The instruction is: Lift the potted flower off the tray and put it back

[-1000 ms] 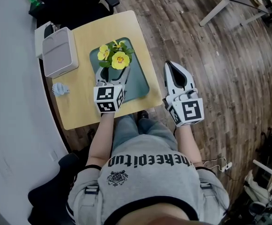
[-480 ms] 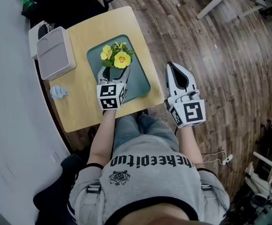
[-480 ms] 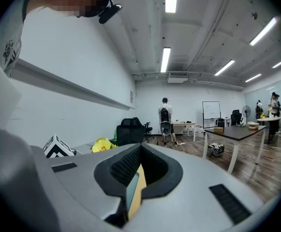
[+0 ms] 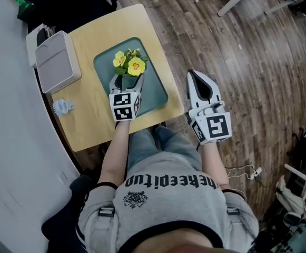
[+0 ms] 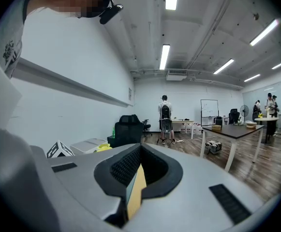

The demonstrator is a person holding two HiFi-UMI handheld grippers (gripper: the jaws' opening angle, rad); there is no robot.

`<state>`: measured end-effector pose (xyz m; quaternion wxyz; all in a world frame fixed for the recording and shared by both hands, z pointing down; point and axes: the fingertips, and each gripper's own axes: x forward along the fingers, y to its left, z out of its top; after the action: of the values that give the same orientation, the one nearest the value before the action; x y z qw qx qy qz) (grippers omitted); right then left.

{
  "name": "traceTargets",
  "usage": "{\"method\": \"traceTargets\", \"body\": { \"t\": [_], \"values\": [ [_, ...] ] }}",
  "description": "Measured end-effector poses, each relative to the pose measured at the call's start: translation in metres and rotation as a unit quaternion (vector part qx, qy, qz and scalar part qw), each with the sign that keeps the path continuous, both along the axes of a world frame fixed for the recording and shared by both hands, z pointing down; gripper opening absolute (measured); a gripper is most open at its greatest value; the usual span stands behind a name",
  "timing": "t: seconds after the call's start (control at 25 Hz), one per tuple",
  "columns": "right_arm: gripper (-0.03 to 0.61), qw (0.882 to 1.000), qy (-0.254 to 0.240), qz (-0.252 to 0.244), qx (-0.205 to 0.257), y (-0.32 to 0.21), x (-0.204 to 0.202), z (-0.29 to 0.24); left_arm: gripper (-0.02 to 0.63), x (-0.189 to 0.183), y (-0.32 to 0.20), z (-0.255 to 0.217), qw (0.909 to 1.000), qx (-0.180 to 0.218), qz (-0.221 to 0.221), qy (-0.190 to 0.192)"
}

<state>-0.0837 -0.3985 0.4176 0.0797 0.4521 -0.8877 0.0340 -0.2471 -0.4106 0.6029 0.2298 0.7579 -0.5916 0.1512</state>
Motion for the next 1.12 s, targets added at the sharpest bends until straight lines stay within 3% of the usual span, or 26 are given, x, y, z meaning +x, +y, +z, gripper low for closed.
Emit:
{"method": "traceTargets", "body": {
  "t": [0.52,1.12],
  "values": [
    [0.002,1.0,0.011,0.002,-0.012,-0.01,0.002,0.011,0.336,0.002,-0.004,0.034,0.9993,-0.035,0.001,-0.011],
    [0.003,1.0,0.016,-0.003,-0.018,-0.014,-0.002,0.017,0.336,0.001,-0.001,0.047,0.9987,-0.034,0.011,-0.037]
  ]
}}
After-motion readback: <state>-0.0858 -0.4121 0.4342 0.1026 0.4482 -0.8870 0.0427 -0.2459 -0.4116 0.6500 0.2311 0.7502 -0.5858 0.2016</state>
